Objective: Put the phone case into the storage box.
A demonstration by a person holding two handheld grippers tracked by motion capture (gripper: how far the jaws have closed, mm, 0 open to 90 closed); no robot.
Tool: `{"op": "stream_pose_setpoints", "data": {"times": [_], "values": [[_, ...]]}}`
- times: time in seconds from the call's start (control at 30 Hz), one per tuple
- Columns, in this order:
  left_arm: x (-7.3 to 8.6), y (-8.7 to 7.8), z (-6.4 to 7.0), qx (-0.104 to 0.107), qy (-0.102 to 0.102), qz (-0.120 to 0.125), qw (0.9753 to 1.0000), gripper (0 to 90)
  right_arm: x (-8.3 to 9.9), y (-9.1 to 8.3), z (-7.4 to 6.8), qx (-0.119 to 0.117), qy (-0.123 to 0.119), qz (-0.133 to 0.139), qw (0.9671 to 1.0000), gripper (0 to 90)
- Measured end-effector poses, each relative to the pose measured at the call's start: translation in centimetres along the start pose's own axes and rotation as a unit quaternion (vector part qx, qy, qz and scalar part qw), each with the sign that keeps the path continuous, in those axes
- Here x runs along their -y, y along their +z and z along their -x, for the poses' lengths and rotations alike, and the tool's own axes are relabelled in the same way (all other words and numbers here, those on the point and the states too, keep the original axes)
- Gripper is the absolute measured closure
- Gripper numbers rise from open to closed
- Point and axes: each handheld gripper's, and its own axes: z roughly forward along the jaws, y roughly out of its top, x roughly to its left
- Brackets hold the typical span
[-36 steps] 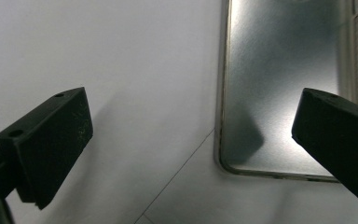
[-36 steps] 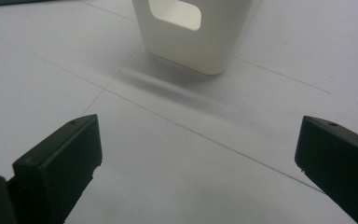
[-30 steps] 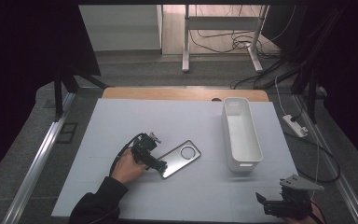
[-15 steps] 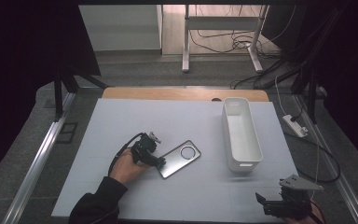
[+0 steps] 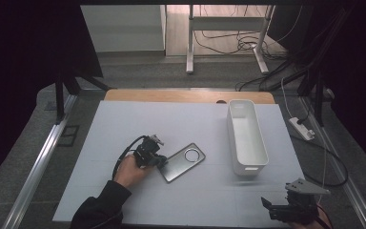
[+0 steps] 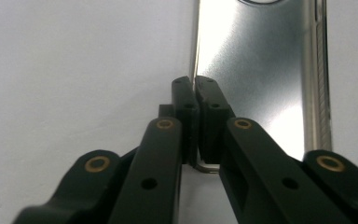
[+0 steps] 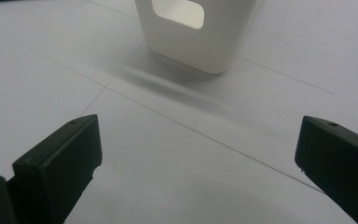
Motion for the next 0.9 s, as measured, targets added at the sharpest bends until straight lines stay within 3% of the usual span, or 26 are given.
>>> {"op": "stream_pose_setpoints", "data": {"times": [0.2, 0.43, 0.57, 0.73, 0.9], "values": [[0.0, 0.0, 0.2, -0.004, 0.001, 0.003, 1.0, 89.2, 0.0, 0.0, 0.0, 0.0, -0.001, 0.001, 1.0, 0.9], [0.2, -1.1, 0.3, -0.014, -0.002, 0.032, 0.9994, 89.3, 0.0, 0.0, 0.0, 0.0, -0.001, 0.001, 1.0, 0.9], [0.5, -2.0, 0.7, -0.029, 0.0, 0.064, 0.9976, 89.3, 0.0, 0.0, 0.0, 0.0, -0.002, 0.002, 1.0, 0.9], [0.9, -3.1, 1.3, -0.033, -0.006, 0.097, 0.9947, 89.3, 0.0, 0.0, 0.0, 0.0, -0.002, 0.001, 1.0, 0.9], [1.3, -3.9, 1.8, -0.037, 0.002, 0.112, 0.993, 89.3, 0.0, 0.0, 0.0, -0.001, -0.002, 0.001, 1.0, 0.9]]}}
